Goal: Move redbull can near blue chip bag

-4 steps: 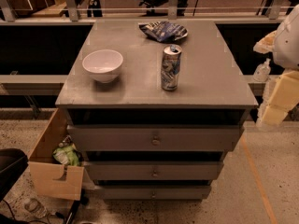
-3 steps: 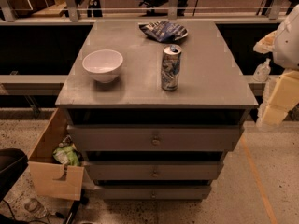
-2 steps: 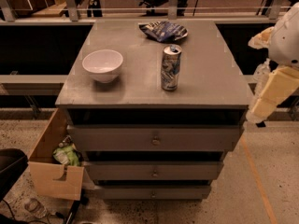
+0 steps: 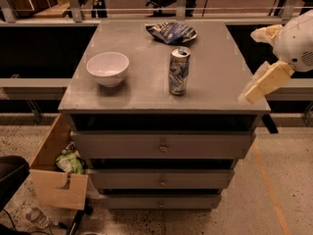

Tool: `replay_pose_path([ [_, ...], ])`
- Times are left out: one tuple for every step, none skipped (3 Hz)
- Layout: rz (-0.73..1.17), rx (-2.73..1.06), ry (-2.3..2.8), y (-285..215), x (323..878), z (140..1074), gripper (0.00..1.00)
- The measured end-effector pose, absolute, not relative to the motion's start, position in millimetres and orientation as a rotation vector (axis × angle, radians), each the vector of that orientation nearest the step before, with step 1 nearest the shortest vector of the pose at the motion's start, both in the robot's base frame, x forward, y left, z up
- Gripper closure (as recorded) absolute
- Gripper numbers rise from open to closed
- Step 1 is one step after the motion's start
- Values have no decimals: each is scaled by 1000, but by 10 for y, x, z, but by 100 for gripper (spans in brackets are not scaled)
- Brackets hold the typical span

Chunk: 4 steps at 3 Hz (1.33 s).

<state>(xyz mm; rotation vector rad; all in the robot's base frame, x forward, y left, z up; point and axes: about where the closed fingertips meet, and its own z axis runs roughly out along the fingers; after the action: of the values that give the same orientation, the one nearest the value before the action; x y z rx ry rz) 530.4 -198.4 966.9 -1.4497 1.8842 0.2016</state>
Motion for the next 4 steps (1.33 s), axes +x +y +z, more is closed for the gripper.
replay_pose_path([
  [331,-1366,1781,-1854,5530,9521,0],
  [465,-1284,1673,-1688,5668,9416,0],
  [574,-1194,1534,-1527,5782,9404,0],
  [645,-1136,1421,-1369,5879,9444,0],
])
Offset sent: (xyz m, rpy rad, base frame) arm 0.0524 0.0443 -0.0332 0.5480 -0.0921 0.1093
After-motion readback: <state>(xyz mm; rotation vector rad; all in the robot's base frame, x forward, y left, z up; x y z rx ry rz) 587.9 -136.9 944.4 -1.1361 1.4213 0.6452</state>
